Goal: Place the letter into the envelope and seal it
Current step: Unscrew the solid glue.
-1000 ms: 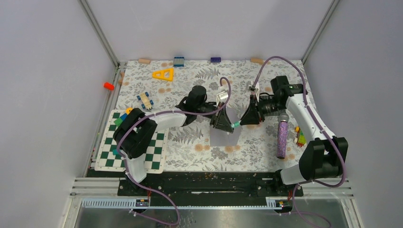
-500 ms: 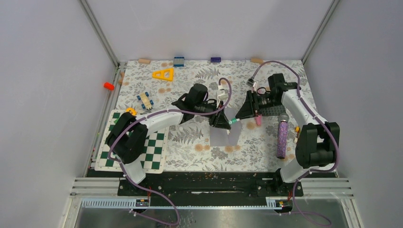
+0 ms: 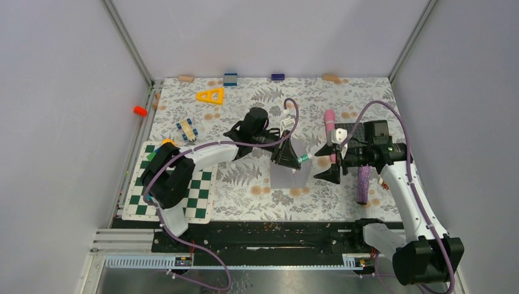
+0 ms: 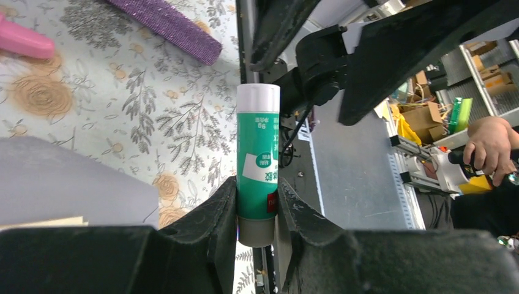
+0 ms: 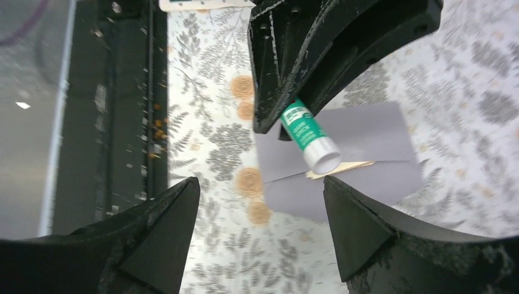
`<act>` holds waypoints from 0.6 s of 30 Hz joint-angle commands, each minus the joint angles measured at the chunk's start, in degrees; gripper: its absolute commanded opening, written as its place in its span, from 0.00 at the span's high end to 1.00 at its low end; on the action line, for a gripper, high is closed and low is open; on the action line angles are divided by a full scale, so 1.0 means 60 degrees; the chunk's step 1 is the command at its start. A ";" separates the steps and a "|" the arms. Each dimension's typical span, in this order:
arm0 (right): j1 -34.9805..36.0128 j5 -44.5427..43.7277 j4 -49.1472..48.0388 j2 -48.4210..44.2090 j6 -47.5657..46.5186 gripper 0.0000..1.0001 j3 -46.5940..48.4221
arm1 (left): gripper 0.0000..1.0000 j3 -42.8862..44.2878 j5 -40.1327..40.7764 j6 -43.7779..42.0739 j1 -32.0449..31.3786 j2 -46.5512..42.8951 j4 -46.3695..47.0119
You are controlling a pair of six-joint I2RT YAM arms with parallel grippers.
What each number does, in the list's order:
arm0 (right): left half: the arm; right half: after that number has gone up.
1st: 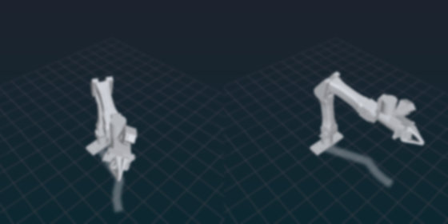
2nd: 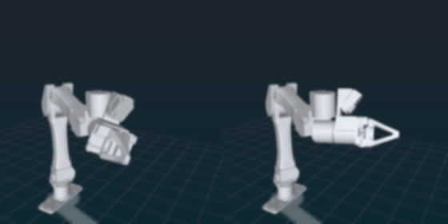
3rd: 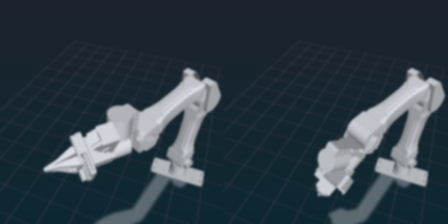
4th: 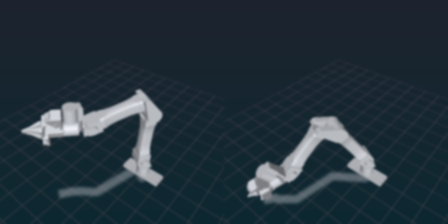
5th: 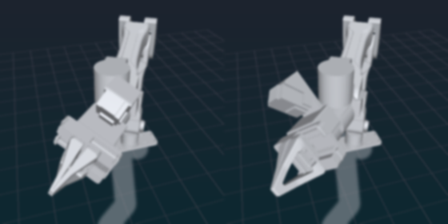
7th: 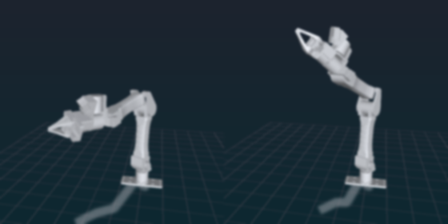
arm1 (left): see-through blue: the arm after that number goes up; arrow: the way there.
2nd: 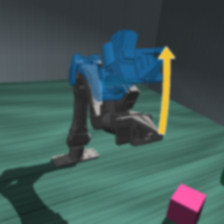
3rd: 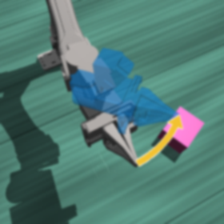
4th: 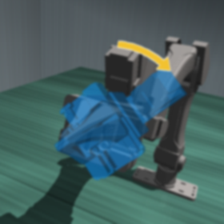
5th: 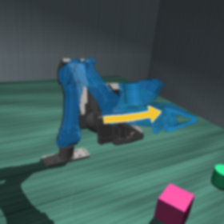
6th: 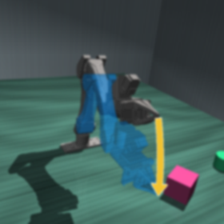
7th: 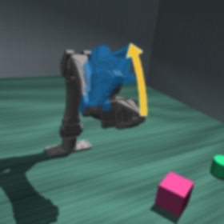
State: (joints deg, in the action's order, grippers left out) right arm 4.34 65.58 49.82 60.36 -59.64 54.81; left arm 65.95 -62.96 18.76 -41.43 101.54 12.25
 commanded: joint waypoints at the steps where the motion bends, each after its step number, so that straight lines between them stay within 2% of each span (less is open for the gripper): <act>1: -0.0049 0.0328 -0.0564 -0.0104 -0.3395 0.17 -0.0140 | 0.85 -0.0093 -0.1103 0.0697 -0.0185 0.0161 0.1272; 8: -0.0049 0.0461 -0.0467 -0.0155 -0.3958 0.21 0.0169 | 0.85 -0.0090 -0.1692 0.1078 -0.0435 0.0338 0.1668; 14: -0.0049 0.0997 0.1706 0.0026 -0.6067 0.38 0.0373 | 0.85 -0.0080 -0.1840 0.1201 -0.0472 0.0336 0.1810; 18: -0.0049 0.0986 0.2846 0.0190 -0.7135 0.45 0.0487 | 0.85 -0.0089 -0.1849 0.1179 -0.0474 0.0359 0.1811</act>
State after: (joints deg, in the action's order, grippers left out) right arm 4.34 68.60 57.14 60.53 -92.18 54.94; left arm 65.47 -71.46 25.63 -44.23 103.50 19.49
